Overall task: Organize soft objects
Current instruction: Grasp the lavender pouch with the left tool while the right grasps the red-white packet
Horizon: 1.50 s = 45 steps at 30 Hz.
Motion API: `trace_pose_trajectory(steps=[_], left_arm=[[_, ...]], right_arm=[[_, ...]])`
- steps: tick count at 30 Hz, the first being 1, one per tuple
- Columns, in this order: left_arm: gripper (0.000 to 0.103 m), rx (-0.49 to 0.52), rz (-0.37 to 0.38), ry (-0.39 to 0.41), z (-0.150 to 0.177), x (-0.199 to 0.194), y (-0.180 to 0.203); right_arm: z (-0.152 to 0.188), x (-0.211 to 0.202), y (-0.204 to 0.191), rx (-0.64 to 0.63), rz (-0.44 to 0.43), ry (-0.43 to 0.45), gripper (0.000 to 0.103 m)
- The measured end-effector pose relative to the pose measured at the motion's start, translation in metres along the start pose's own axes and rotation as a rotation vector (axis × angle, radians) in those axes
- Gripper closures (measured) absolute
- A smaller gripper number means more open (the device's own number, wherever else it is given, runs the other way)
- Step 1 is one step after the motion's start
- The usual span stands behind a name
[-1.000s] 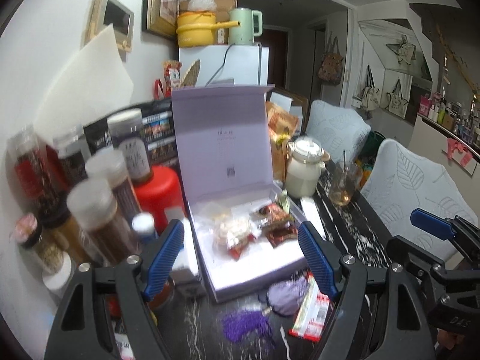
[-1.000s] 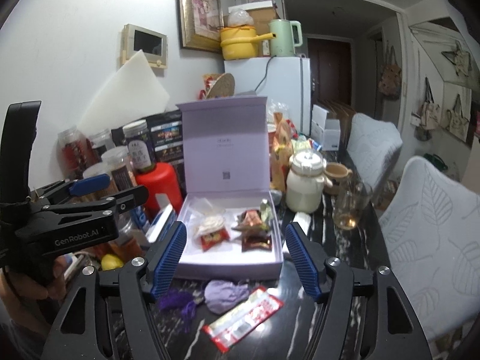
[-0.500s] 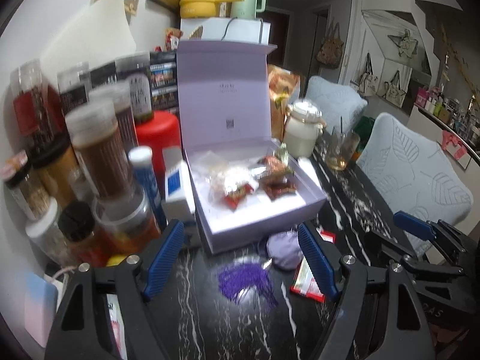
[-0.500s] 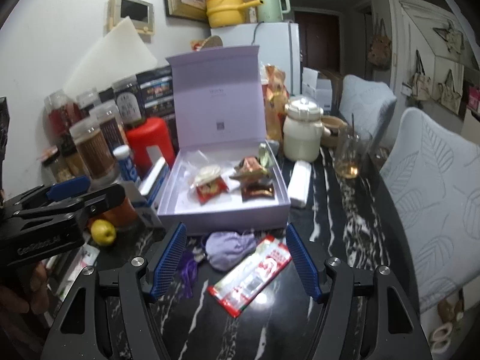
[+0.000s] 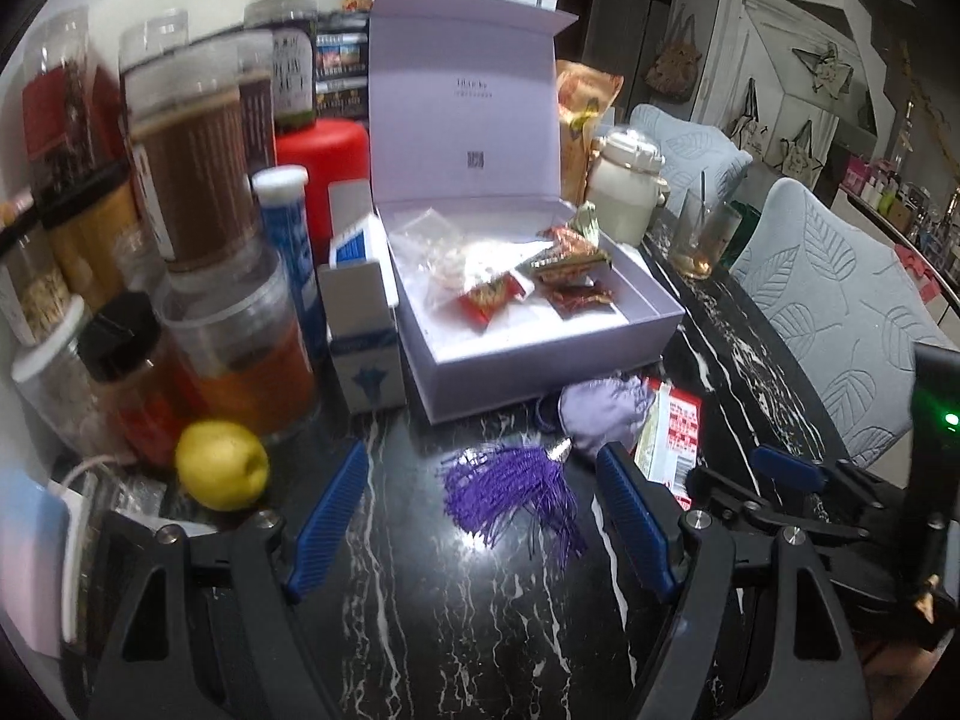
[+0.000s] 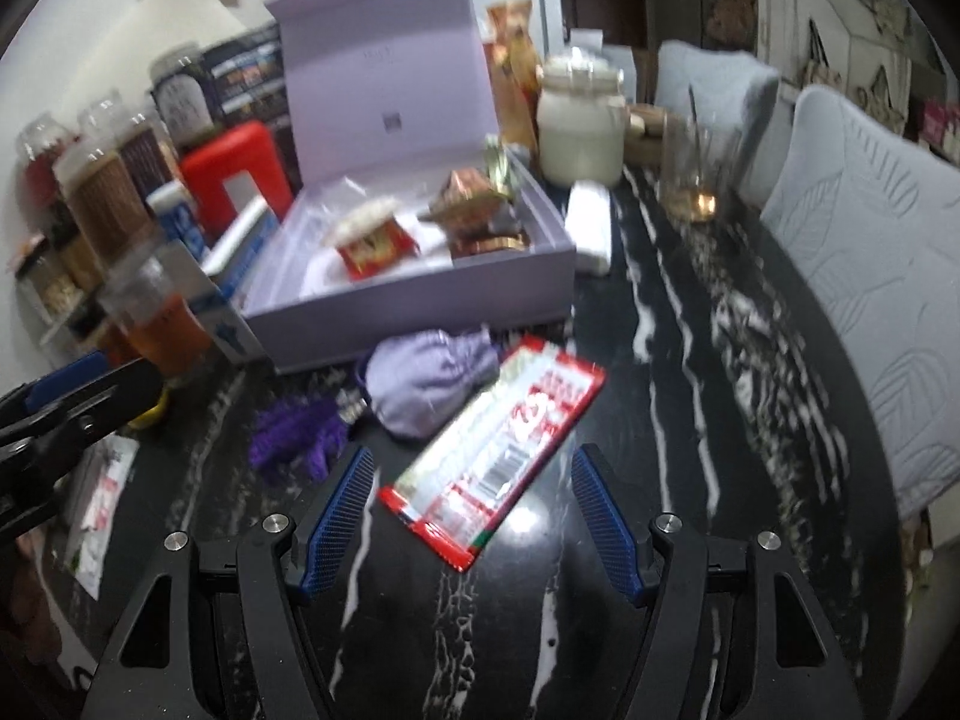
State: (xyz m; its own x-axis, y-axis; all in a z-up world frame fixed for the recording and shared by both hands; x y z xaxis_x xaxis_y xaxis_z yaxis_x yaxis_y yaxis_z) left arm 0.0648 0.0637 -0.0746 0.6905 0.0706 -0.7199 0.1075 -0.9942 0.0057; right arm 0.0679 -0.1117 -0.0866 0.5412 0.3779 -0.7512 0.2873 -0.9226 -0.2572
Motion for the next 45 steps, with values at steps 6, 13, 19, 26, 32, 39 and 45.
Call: trace_pose_trajectory(steps=[6, 13, 19, 26, 32, 39, 45], left_arm=[[0.025, 0.001, 0.0, -0.012, 0.006, 0.015, -0.002], [0.025, -0.023, -0.004, -0.038, 0.005, 0.029, -0.002], [0.025, 0.007, 0.034, -0.067, -0.001, 0.043, 0.017], [0.025, 0.079, 0.125, -0.083, -0.003, 0.051, 0.058], [0.025, 0.128, 0.159, -0.117, -0.004, 0.066, 0.084], [0.025, 0.134, 0.188, -0.182, -0.008, 0.096, 0.099], [0.025, 0.146, 0.179, -0.228, -0.009, 0.117, 0.105]], right_arm=[[0.004, 0.029, 0.007, 0.016, 0.014, -0.063, 0.019], [0.003, 0.058, 0.012, 0.006, 0.03, -0.114, 0.017], [0.004, 0.07, 0.016, -0.083, 0.074, -0.124, 0.019], [0.016, 0.042, 0.047, -0.095, 0.062, -0.14, 0.05], [0.026, 0.021, 0.078, -0.069, 0.06, -0.149, 0.051], [0.022, 0.021, 0.088, -0.05, 0.039, -0.163, 0.036], [0.01, 0.033, 0.09, -0.075, 0.078, -0.172, 0.033]])
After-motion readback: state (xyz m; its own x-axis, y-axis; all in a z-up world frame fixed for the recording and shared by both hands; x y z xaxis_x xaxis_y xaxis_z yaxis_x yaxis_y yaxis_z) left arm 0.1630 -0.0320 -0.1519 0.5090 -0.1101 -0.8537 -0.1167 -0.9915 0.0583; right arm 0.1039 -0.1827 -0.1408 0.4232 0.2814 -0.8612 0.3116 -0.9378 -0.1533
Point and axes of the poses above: each gripper's, at about its wrist camera, not at the fingertips, and x roughly the way its jaws point, y to its right, z to its underside, the point moved 4 cm from there along x, roughly the way its jaws point, and after that the axes turned 11 degrees about -z, right-handed, at the moved point
